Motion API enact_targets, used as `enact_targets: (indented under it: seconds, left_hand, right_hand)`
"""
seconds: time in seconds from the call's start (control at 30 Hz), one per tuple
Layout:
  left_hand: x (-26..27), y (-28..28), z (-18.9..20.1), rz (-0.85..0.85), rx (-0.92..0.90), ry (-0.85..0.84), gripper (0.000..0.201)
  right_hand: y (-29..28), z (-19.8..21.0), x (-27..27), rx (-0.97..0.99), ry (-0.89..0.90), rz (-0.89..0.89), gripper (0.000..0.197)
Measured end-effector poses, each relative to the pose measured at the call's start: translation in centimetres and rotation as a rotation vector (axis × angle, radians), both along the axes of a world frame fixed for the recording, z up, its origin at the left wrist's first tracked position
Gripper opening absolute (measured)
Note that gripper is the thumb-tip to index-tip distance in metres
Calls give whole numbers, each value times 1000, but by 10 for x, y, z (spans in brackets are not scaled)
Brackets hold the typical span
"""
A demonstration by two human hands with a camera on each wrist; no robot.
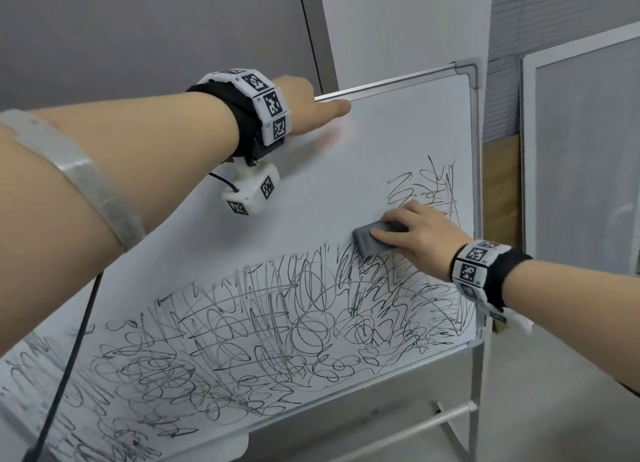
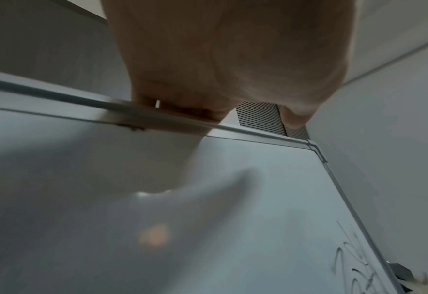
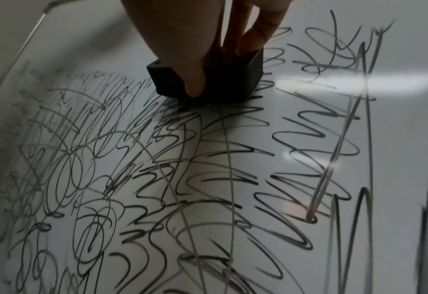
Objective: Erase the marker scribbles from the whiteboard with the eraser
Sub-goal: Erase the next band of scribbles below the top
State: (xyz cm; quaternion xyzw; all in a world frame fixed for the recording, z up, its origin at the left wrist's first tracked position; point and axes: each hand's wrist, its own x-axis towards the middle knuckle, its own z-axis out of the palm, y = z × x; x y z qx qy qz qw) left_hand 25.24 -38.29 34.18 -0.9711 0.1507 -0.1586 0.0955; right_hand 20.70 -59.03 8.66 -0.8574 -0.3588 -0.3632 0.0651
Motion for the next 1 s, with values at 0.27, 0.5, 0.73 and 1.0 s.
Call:
enact_targets:
  seconds: [0.27,0.5,0.73,1.0]
  left_hand:
    - [11,-53,-9,-51,-32,-74,61]
    - [20,-68,-11,30,39,-116,65]
    - [20,-76,-11,73,49,-117,67]
    - [20,-80,-10,92,81,-103,70]
  right_hand:
    - [-22,38,25,113,-119,1,43]
    - [-38,27,30,-10,-74,57,46]
    - [-54,45,44,87,-137,50,42]
    - [-69,50,46,48,-74,65,37]
